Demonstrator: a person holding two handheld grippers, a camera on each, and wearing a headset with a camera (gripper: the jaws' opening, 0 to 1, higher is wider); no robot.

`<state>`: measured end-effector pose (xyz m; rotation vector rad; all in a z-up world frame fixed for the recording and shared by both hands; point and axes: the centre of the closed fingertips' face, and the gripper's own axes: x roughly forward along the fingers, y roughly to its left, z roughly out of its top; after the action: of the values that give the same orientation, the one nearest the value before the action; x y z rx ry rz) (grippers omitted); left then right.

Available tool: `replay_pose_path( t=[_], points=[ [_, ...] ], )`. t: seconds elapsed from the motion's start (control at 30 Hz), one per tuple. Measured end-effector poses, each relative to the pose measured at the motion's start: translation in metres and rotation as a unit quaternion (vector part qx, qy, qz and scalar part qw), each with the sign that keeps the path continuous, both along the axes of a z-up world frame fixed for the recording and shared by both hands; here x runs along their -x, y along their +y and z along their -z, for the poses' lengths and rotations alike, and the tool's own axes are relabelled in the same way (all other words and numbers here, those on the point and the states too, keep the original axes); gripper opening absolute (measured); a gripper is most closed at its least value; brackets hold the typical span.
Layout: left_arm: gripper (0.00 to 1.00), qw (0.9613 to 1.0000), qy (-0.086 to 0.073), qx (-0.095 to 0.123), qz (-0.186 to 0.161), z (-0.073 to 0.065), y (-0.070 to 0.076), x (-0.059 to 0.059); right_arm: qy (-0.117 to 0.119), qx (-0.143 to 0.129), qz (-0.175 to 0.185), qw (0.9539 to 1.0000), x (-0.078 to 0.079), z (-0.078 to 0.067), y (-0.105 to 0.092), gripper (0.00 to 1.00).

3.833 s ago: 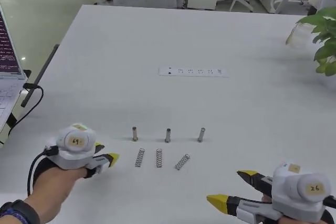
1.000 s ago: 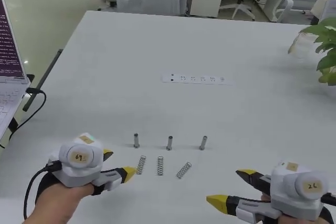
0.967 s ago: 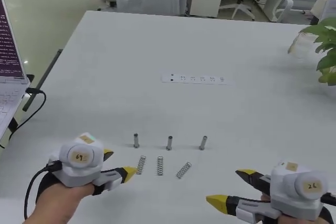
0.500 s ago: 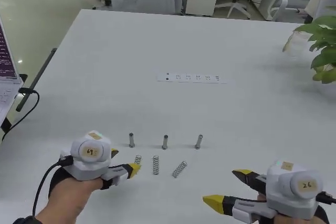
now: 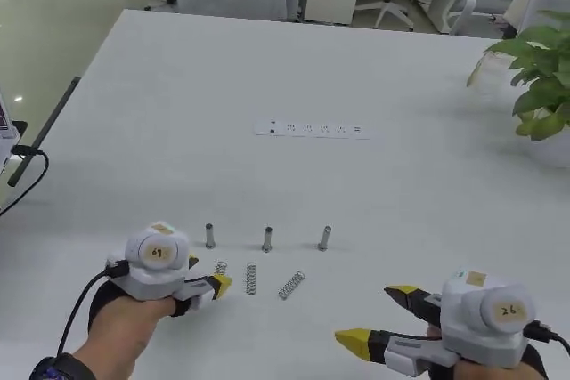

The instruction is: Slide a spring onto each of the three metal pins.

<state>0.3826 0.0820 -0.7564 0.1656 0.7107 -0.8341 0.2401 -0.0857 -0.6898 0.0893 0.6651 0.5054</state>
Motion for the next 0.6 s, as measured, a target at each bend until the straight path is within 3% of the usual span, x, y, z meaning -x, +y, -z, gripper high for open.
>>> replay_pose_path(
  t=[0.6],
  points=[
    [0.29, 0.9995, 0.025, -0.009, -0.016, 0.027, 0.002, 0.004, 0.006, 0.002, -0.003, 1.0000, 0.003, 0.003, -0.001, 0.69]
  ],
)
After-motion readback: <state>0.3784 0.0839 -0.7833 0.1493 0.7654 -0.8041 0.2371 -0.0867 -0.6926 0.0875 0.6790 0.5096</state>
